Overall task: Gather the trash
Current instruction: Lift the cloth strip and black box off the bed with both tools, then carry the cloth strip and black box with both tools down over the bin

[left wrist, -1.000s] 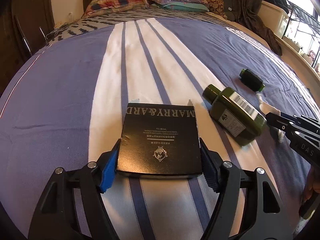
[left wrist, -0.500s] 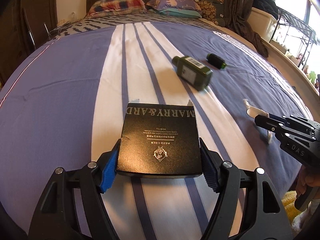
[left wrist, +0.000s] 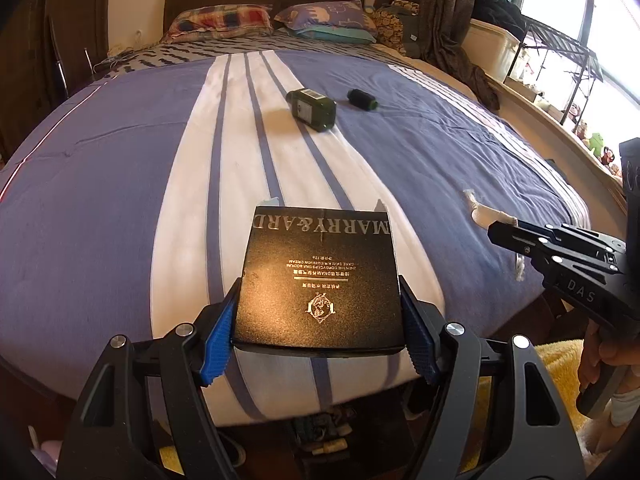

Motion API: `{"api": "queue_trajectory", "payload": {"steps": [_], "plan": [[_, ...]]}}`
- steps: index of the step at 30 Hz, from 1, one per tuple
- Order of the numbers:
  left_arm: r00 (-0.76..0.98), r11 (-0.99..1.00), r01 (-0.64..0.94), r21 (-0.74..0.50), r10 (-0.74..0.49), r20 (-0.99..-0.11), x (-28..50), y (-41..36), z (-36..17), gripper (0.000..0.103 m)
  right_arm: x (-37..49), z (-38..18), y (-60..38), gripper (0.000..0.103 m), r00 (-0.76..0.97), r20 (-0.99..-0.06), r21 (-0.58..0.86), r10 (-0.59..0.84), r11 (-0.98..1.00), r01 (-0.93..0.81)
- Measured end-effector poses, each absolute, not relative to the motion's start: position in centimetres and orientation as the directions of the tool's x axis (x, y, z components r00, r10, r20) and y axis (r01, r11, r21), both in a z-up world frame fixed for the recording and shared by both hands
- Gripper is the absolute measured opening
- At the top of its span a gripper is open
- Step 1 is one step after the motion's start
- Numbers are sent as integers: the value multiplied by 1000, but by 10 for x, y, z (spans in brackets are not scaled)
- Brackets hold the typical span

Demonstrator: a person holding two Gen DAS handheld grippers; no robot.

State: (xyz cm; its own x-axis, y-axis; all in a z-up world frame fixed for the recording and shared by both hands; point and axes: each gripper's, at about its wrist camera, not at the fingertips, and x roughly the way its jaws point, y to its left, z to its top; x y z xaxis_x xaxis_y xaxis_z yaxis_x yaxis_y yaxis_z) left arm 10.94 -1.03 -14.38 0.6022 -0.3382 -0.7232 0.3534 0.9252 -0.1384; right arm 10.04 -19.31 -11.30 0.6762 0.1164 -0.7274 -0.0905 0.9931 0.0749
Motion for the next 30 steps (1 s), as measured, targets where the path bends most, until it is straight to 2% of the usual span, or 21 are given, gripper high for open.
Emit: {"api": "queue_trajectory", "payload": {"steps": [13,30], "plan": [[581,921,355,-159,-351,-734,40,-6,-165,68,26,-125,-193,16,677,-726,90,116,993,-74],[443,928,316,-194,-326,-835,6,0,-255,68,-2,-210,-180,16,529,-837,118,140,990,-75]]}}
